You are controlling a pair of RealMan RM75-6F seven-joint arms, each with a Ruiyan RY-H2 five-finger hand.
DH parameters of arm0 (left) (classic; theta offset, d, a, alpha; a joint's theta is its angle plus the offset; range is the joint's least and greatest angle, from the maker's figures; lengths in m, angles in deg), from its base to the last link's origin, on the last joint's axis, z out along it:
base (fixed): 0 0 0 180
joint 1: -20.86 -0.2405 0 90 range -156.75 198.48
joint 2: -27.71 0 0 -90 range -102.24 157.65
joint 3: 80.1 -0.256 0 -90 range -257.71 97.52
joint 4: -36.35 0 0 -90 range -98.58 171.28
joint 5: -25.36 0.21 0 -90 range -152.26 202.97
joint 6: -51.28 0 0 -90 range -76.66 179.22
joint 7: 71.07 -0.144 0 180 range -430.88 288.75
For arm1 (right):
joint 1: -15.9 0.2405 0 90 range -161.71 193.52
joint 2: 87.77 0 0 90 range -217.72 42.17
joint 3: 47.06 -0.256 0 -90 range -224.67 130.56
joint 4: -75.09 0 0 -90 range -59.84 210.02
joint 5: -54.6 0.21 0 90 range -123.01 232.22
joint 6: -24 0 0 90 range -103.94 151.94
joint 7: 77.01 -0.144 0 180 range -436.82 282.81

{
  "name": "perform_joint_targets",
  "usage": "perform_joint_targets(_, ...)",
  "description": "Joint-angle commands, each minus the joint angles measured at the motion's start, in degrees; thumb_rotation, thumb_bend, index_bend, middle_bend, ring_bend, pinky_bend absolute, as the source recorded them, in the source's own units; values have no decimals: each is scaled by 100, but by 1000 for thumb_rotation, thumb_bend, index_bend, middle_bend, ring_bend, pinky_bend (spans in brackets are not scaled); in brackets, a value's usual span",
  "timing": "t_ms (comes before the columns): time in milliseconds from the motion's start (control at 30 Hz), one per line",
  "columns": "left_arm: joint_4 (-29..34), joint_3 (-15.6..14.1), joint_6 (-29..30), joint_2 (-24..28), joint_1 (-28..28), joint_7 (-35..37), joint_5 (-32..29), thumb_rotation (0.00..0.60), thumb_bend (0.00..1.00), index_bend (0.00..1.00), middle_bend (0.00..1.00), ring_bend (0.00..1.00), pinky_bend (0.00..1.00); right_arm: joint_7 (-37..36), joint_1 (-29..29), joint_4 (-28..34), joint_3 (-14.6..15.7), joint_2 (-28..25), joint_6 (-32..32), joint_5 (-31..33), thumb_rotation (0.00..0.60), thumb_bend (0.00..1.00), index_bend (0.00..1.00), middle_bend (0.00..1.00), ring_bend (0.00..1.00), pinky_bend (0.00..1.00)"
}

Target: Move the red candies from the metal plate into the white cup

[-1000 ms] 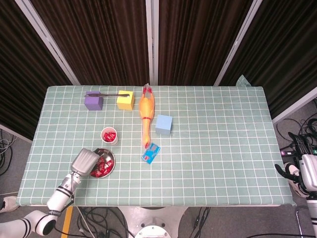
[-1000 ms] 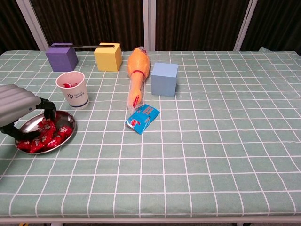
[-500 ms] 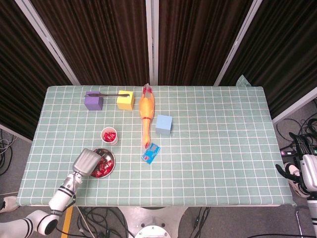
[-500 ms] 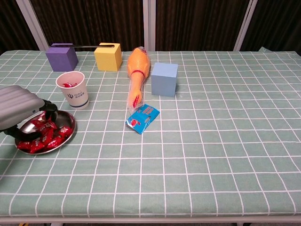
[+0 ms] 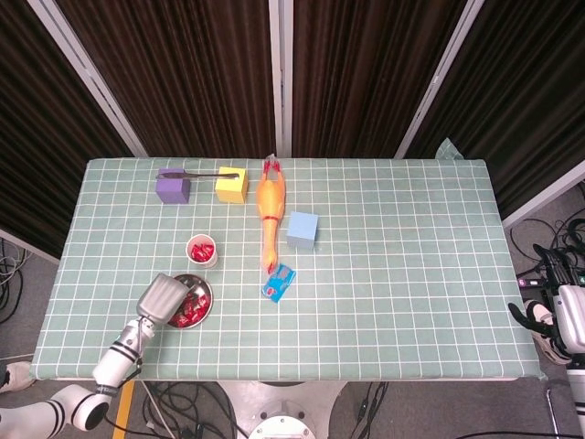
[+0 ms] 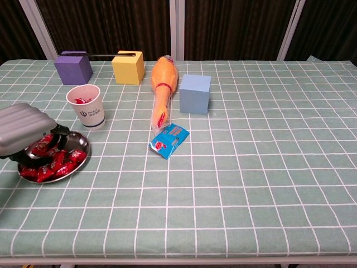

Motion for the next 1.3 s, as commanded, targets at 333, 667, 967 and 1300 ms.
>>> perform_joint_targets(333, -63, 11, -54, 20, 78, 209, 99, 600, 436, 628, 710, 924, 1000, -4, -13, 16, 6, -8, -24, -19, 600, 155, 13, 102, 18, 385)
perform_joint_targets(667, 371, 23, -306, 311, 116, 218, -76, 600, 531, 651, 724, 924, 1000, -15, -24, 15, 12, 1, -45, -36, 600, 151, 13, 102, 18, 385)
perform_joint_targets(967, 1230, 155, -63, 958, 63, 289, -121, 600, 530, 651, 725, 924, 1000, -76, -21, -36, 17, 21, -41, -58, 600, 151, 13, 102, 17, 385)
perform_joint_targets(1300, 1866, 801, 44, 1374, 424, 441, -249, 600, 524, 646, 723, 921, 1000, -180, -38, -126, 21, 41, -52, -56, 600, 151, 13, 102, 17, 385)
